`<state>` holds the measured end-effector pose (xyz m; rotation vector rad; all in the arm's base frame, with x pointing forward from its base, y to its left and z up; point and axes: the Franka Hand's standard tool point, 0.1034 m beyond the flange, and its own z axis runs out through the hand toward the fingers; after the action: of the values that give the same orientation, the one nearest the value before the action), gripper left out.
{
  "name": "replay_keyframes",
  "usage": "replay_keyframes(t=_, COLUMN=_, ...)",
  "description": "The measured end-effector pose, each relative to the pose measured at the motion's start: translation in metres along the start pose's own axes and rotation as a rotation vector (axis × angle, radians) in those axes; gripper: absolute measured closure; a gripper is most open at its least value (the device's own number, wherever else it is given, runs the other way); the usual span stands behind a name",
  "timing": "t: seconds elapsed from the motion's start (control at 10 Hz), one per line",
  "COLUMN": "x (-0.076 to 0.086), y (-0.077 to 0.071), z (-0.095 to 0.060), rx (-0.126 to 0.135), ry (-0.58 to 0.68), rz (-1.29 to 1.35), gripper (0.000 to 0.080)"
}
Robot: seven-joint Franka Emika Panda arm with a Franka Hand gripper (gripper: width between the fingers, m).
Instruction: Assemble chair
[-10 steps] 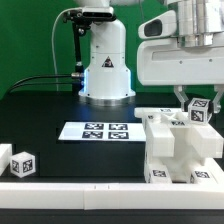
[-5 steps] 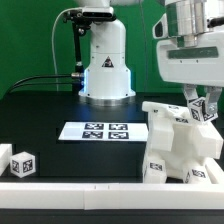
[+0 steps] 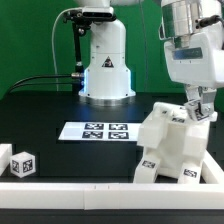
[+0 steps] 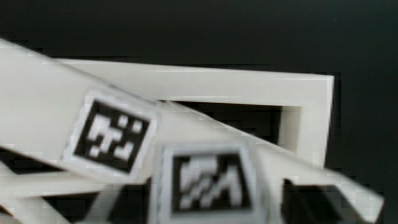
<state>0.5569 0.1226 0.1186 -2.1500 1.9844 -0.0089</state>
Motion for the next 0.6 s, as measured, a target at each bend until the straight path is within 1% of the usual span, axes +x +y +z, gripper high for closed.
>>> replay_keyframes(t=0.1, x=-0.0007, y=-0.0002, z=-0.0007, rx=-0.017, ry=0.002, rz=-0.097, gripper=0.033)
replay_keyframes(t=0.2, x=-0.0035, y=-0.0035, z=-0.0036, rx=-0.034, ry=-0.01, rz=-0.188, gripper=0.021)
replay_keyframes(t=0.3, x=-0.0077, y=-0.0044, z=-0.0043, rx=-0.056, ry=-0.014, rz=-0.278, gripper=0.021)
replay_keyframes(t=0.4, x=-0.0106, y=-0.004, z=-0.0042, rx=-0.064, ry=-0.016, rz=-0.322, gripper=0.0162)
replay_keyframes(t=0.6, x=-0.009, y=-0.0045, z=-0.0039, rx=-0.06, ry=-0.019, rz=-0.486, gripper=0.0152)
